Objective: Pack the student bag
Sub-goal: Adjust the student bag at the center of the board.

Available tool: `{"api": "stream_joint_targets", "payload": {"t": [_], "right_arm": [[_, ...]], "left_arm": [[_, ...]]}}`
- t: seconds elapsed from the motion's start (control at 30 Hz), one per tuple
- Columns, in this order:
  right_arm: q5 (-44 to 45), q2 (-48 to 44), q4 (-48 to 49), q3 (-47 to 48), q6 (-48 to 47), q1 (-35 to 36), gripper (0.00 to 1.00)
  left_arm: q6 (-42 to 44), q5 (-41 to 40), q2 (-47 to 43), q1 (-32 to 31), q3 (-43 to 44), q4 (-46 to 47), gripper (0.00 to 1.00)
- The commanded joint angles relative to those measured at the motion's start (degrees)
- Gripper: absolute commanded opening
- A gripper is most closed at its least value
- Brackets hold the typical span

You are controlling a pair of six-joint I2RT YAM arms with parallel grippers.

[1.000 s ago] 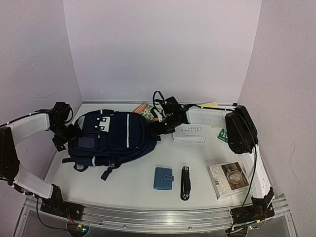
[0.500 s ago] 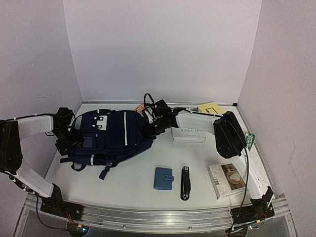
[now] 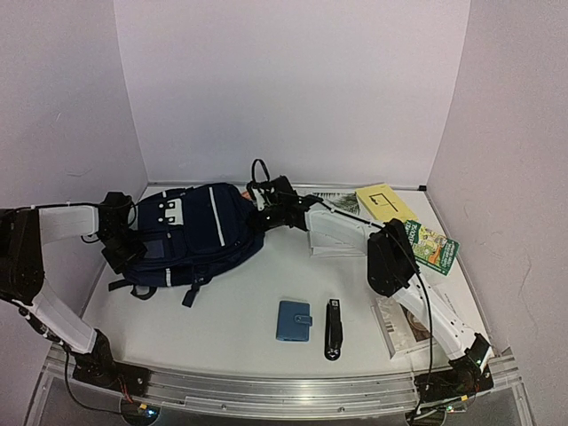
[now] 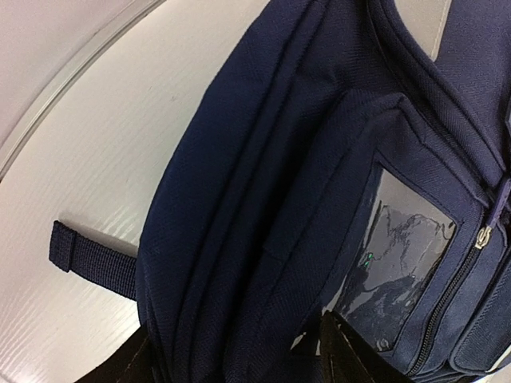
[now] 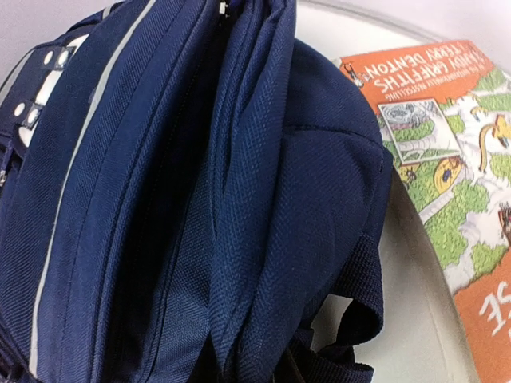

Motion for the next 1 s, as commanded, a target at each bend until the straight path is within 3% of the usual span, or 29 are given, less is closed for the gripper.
{"api": "stream_joint_targets", "payload": {"t": [0.0, 0.37, 0.63, 0.8, 0.97], "right_arm": [[6.41, 3.60, 11.06, 3.31, -1.80, 1.62, 0.00], [5.06, -4.03, 10.67, -12.10, 4.78, -4.09, 0.00], [2.18, -13.95, 10.68, -24.63, 2.47, -5.67, 0.00], [-1.83, -18.35, 9.39, -27.24, 1.08, -6.29, 0.00], [-6.46, -21.54, 6.23, -29.73, 1.37, -5.29, 0.00]], "left_arm": [[1.88, 3.95, 4.94, -0.75, 6.02, 6.23, 0.62], [9.87, 10.22, 24.31, -1.53, 24.48, 9.71, 0.51], [13.10, 10.54, 31.02, -6.54, 33.77, 7.18, 0.36], [9.27, 9.69, 22.81, -7.77, 25.98, 8.99, 0.12], [4.98, 9.87, 7.43, -9.64, 12.53, 8.41, 0.00]]}}
